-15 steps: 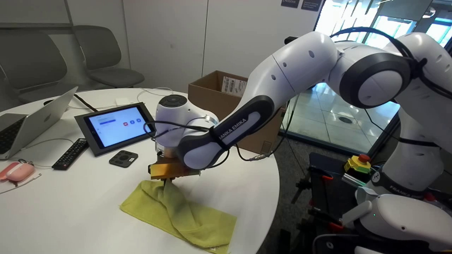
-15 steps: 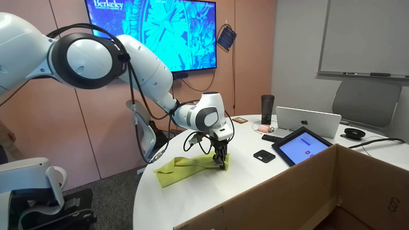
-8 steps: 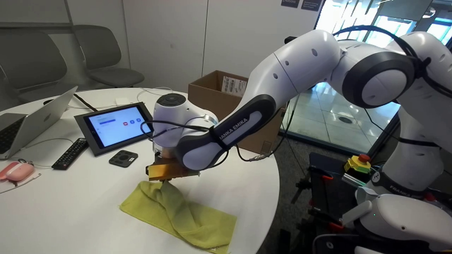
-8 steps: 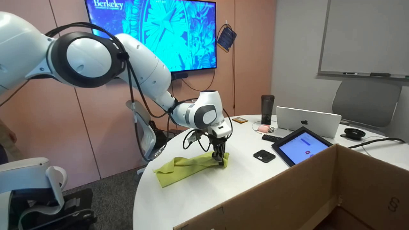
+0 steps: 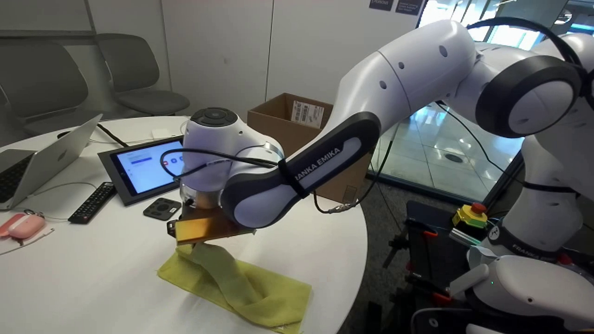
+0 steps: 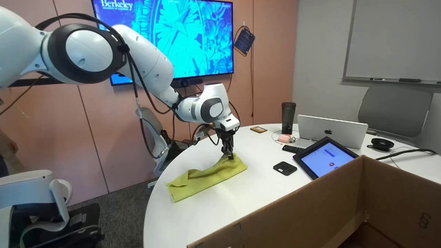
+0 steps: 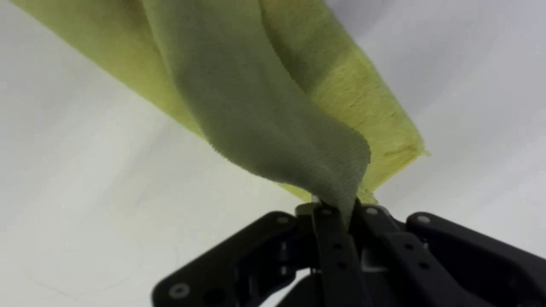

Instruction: Put the marker on the towel then put the towel in the box

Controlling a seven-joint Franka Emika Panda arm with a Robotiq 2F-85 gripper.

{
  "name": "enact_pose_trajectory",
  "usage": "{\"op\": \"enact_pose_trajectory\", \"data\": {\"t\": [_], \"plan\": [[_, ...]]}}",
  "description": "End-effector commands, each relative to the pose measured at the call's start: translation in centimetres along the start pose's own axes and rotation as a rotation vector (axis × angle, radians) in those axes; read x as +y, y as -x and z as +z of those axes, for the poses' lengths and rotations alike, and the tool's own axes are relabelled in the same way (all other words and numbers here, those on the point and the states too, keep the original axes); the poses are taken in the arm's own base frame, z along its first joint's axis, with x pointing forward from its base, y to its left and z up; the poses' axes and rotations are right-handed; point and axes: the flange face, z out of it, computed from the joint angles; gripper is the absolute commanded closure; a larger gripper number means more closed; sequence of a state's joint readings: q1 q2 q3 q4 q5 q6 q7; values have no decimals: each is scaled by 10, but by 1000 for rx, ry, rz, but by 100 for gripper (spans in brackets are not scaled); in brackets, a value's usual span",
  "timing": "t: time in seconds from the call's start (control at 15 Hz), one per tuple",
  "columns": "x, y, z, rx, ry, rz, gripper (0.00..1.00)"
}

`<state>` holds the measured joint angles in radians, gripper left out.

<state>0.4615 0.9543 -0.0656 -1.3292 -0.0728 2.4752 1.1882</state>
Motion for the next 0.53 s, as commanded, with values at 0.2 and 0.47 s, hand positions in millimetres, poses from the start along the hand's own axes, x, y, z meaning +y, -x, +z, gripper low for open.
{"op": "enact_pose_trajectory", "data": {"t": [0.2,0.47], "plan": [[-49,39,0,-29,14,-54,100],[-60,55,15,-61,36,-74,73]]}}
